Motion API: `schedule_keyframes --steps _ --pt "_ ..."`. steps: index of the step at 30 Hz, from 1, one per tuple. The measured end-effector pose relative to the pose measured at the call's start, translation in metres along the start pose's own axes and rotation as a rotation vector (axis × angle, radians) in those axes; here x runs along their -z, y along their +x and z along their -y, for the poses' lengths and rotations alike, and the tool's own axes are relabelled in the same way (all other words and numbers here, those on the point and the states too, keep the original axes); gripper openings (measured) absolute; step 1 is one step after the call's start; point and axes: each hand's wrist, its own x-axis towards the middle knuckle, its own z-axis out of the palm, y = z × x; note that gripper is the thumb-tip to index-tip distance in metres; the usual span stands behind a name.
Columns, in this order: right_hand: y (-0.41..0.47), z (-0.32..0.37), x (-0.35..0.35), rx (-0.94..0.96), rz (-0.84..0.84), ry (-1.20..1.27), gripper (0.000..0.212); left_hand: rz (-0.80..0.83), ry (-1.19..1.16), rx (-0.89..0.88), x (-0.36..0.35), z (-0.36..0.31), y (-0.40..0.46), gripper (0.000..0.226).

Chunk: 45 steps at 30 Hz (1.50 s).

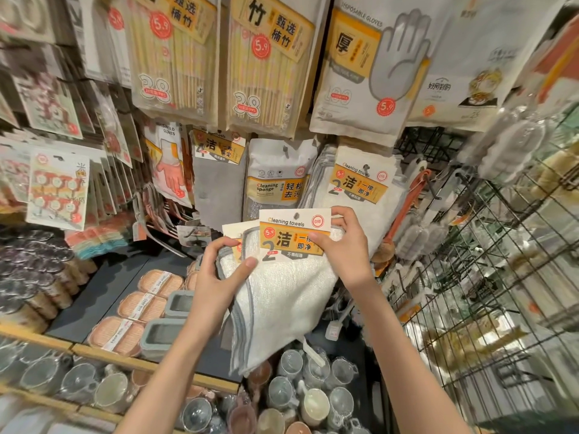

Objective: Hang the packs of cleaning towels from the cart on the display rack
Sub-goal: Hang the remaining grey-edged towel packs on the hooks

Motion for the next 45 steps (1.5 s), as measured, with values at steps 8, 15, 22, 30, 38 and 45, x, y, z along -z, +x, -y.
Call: schedule_keyframes --steps 8,15,22,30,38,45 --pt "0.007 0.000 0.017 0.017 0.029 -0.018 0.040 0.051 -0.036 -0.006 -0.004 0.002 0.006 0.043" --pt "0.018 -0.003 0.035 0.047 -0.088 -0.030 0.039 0.049 -0.111 0.000 -0.008 -0.001 0.008 0.047" --pt "0.041 0.000 0.059 0.093 -0.169 0.057 0.036 0.045 -0.103 -0.022 -0.014 0.000 0.010 0.047" --pt "0.073 -0.006 0.075 0.071 -0.281 0.092 0.039 0.038 -0.105 -0.020 -0.016 0.001 0.014 0.045" --pt "0.088 -0.013 0.072 0.054 -0.333 0.075 0.036 0.009 -0.069 -0.031 -0.015 0.004 0.018 0.046" --pt "0.090 -0.014 0.072 0.043 -0.363 0.059 0.048 -0.008 -0.041 -0.046 -0.012 0.003 0.017 0.045"
